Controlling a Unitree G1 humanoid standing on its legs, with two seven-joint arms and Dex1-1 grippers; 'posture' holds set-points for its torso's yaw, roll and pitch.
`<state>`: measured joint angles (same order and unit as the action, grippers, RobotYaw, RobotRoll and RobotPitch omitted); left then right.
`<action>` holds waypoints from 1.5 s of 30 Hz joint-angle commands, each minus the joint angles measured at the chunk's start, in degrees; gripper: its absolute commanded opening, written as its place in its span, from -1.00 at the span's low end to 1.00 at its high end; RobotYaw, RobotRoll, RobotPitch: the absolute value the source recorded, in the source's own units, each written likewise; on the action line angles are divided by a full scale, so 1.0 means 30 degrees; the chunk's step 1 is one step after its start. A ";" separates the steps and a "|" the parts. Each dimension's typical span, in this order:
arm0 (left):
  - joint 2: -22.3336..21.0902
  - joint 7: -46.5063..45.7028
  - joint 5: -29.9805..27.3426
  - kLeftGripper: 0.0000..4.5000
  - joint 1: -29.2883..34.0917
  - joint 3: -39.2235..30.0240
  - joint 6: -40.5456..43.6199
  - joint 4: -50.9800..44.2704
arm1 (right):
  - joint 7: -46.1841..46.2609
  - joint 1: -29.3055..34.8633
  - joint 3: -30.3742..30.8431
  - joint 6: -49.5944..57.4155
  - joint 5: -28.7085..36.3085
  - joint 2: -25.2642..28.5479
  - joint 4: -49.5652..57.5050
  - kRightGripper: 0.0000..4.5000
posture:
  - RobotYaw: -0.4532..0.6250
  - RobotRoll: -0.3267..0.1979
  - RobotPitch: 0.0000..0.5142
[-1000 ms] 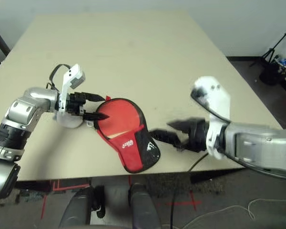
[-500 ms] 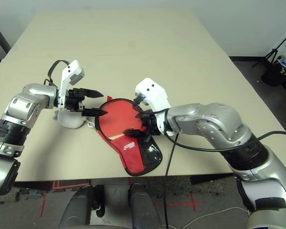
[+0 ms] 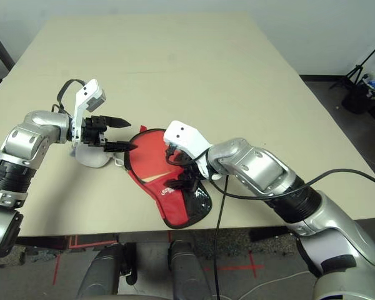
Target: Store the ping-pong paddle in its case and zip it.
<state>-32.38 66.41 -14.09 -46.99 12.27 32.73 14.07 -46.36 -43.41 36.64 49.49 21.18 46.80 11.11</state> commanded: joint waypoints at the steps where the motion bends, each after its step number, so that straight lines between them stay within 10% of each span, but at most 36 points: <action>1: -0.0422 0.0071 0.0098 1.00 -0.0125 -0.0227 0.0145 0.0026 | -0.0947 0.0813 0.0940 0.0196 -0.1365 -0.0529 -0.1203 0.99 | -0.34 0.25 -0.49; 17: -0.6012 0.3220 0.1670 1.00 -0.0640 0.0854 0.1515 0.1306 | -0.2921 0.1561 -0.0073 0.0736 -0.3315 -0.1447 -0.2187 0.99 | -0.28 0.25 -0.49; 24: -0.5533 0.3239 0.2517 1.00 0.0916 0.1672 0.0566 0.1030 | -0.3046 0.1508 -0.0615 0.0810 -0.3706 -0.1867 -0.2291 0.97 | -0.30 0.25 -0.52; 35: -0.3657 0.2962 0.4574 1.00 0.1665 0.2787 -0.2446 0.2769 | -0.2759 0.1525 -0.1460 0.1061 -0.4055 -0.2543 -0.2389 -0.10 | -0.34 0.25 -0.53; 40: -0.3283 0.3067 0.4879 0.42 0.1565 0.2747 -0.2686 0.2788 | -0.2759 0.1606 -0.1439 0.1040 -0.4336 -0.2482 -0.2239 -0.79 | -0.34 0.25 -0.52; 45: -0.2828 0.2695 0.5295 -0.30 0.1654 0.2783 -0.3304 0.2719 | -0.3085 0.1647 -0.1231 0.1013 -0.4770 -0.2190 -0.1882 -0.32 | -0.34 0.25 -0.50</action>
<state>-41.97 74.18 0.99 -43.27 18.75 23.47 21.75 -54.77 -40.29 30.45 51.09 7.97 39.51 6.14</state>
